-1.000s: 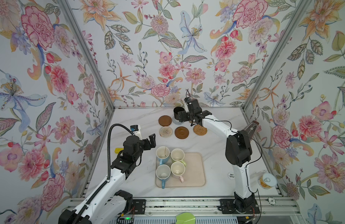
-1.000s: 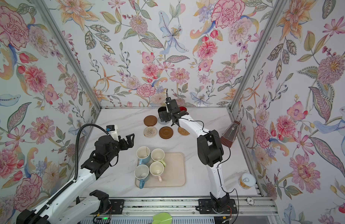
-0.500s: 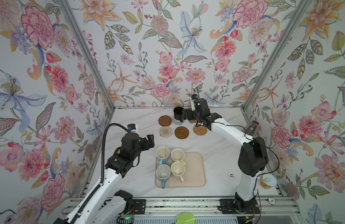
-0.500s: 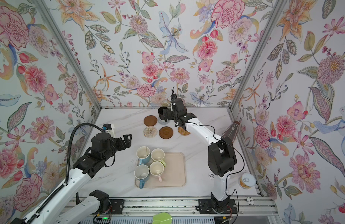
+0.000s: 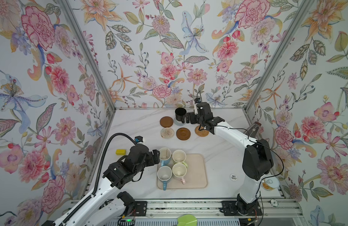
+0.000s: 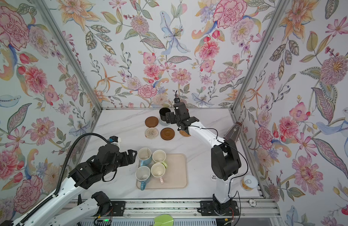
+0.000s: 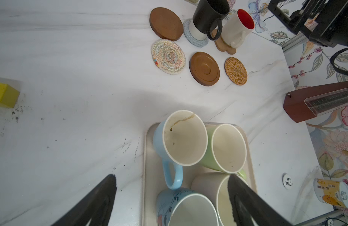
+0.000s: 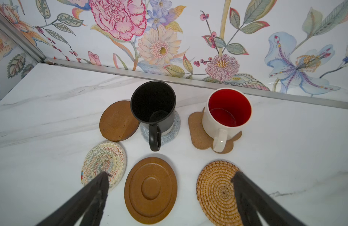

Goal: Place cups on coasters
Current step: Pick up the cup from the tray.

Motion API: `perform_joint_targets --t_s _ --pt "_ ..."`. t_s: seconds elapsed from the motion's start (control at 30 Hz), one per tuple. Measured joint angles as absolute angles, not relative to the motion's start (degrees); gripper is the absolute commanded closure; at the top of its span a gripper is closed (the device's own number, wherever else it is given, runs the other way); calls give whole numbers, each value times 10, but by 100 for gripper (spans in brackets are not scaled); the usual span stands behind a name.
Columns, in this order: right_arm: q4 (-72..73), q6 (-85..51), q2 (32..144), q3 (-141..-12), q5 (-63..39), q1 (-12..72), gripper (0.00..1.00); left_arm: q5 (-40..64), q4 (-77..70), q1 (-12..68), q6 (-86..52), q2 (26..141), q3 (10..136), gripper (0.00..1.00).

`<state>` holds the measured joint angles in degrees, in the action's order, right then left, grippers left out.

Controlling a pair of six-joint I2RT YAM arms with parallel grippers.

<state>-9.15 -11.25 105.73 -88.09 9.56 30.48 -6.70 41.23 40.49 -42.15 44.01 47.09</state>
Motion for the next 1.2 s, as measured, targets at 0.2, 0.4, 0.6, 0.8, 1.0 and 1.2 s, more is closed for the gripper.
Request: perform_joint_targets --t_s 0.2,0.4,0.6,0.8,1.0,1.2 --pt "-80 -114 1035 -860 99 298 1 -88 464 473 -463 435 513 13" --pt "-70 -123 1009 -823 99 295 1 -116 515 575 -524 436 515 13" --pt "-61 -130 1004 -815 99 294 1 -128 524 635 -568 430 498 14" --pt "-57 -131 1001 -808 99 291 1 -124 530 705 -613 445 477 14" --pt "-56 -134 993 -796 99 288 1 -124 552 781 -675 444 462 18" --pt "-52 -140 991 -786 99 288 1 -123 566 801 -702 467 461 23"
